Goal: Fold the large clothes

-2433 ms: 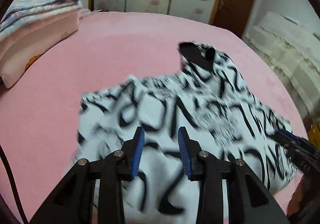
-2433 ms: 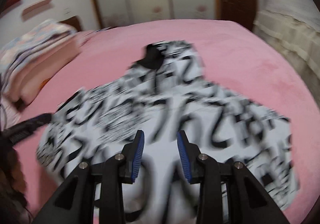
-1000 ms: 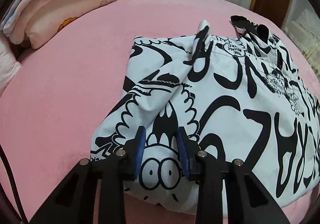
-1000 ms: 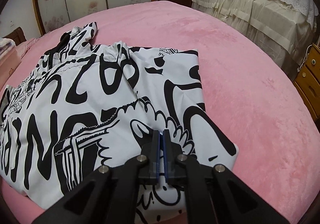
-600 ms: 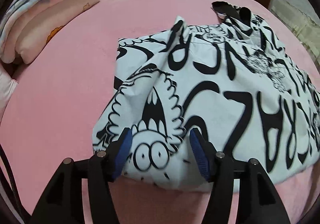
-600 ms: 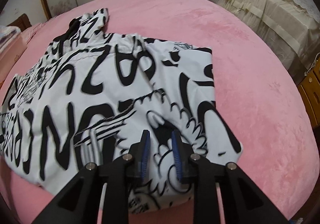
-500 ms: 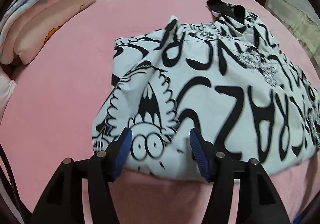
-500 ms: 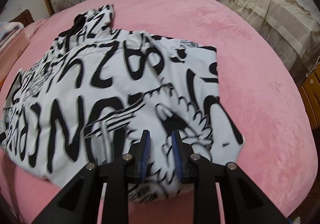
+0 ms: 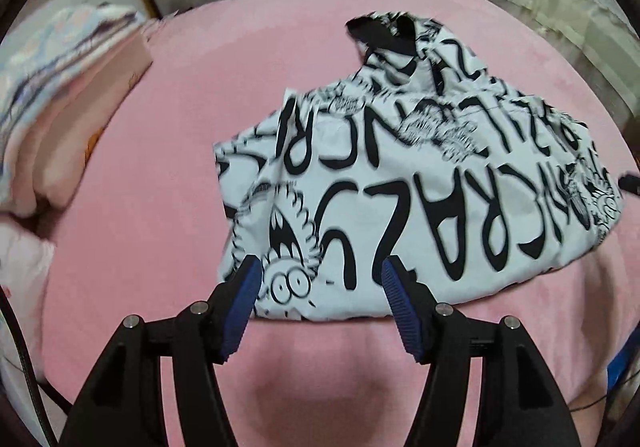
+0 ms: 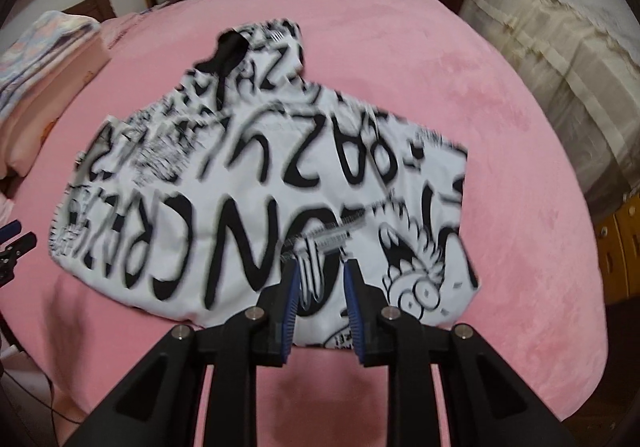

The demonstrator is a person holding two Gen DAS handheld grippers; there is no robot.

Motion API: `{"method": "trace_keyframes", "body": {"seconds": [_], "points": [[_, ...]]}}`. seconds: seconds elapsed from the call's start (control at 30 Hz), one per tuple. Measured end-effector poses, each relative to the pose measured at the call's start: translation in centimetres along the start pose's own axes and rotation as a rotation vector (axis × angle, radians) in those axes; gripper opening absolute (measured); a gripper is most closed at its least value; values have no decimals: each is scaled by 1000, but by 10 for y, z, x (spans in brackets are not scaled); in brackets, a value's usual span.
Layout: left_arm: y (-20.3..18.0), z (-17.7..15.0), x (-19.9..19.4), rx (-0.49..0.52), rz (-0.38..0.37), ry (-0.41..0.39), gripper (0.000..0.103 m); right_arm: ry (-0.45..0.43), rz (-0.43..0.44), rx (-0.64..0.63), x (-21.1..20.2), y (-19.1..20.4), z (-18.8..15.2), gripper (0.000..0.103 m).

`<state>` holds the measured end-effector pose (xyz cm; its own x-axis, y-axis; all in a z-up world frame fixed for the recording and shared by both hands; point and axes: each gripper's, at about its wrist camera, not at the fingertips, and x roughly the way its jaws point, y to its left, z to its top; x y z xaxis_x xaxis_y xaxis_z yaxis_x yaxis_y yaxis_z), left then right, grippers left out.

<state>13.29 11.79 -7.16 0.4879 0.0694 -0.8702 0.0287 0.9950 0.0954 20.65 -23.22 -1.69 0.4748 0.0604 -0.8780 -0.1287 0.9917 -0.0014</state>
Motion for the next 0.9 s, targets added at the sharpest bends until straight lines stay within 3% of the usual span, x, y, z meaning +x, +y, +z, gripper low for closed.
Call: {"method": "trace_keyframes", "body": {"seconds": [0.13, 0.2, 0.27, 0.4, 0.5, 0.67, 0.9], "points": [[-4, 30, -29, 73, -2, -21, 65, -48, 0, -42, -36, 8, 41, 24], [-8, 51, -42, 115, -7, -30, 71, -84, 1, -60, -52, 10, 64, 33], [-11, 76, -53, 144, -6, -40, 73, -141, -13, -74, -70, 13, 89, 50], [-14, 134, -63, 150, -28, -35, 74, -243, -24, -79, -93, 16, 143, 58], [-15, 178, -56, 142, -27, -40, 75, -271, -10, -63, -92, 15, 183, 61], [-9, 254, -15, 92, -26, -25, 75, -253, 10, -23, -47, 12, 254, 61], [-7, 344, 112, -3, -72, 42, 76, -117, 139, 89, 78, 0, 317, 61]]}}
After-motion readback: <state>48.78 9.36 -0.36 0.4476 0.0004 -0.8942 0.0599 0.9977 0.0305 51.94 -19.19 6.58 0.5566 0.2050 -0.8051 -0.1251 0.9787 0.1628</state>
